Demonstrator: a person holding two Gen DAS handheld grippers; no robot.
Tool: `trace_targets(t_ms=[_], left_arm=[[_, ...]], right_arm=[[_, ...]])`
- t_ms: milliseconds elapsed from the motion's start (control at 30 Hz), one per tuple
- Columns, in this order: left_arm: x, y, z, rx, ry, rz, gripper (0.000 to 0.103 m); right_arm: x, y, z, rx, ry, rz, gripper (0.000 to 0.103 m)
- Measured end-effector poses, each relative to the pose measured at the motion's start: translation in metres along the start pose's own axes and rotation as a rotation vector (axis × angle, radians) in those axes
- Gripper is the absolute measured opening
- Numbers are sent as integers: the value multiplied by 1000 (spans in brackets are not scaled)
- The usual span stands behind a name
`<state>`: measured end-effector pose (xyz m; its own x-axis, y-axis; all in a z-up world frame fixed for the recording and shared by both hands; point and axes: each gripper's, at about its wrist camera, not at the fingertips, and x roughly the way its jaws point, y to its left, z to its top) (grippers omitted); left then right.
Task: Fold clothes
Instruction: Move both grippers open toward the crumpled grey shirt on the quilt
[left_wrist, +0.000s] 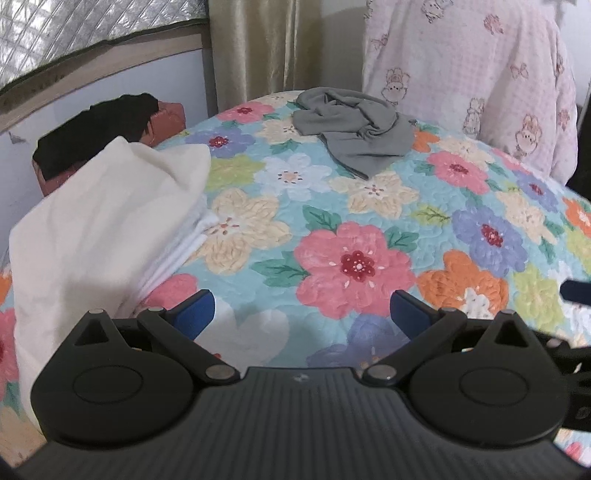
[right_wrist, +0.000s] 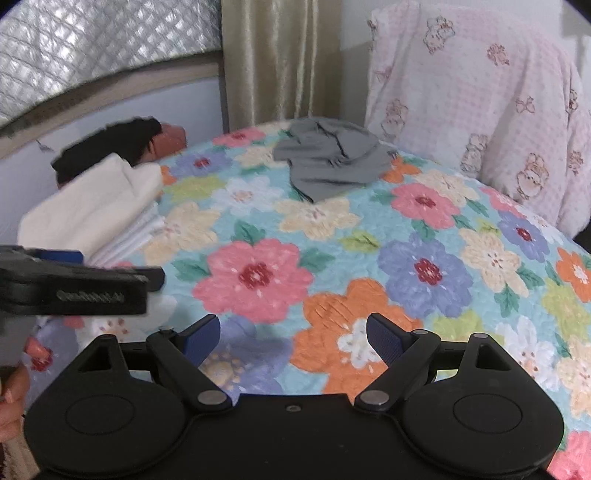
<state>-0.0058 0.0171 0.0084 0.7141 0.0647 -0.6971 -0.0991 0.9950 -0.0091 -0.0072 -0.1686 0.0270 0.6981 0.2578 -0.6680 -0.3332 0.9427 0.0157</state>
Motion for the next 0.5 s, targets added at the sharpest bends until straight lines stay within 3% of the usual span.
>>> trace_targets(t_ms=[267,500], left_arm=[[-5,-1,0,17,0,-7,103],[-12,6,1,0,-24,44,103]], right_arm=[[-14,-2,5,40,-86,73,91],[-4,-10,6,175,-1,178,92]])
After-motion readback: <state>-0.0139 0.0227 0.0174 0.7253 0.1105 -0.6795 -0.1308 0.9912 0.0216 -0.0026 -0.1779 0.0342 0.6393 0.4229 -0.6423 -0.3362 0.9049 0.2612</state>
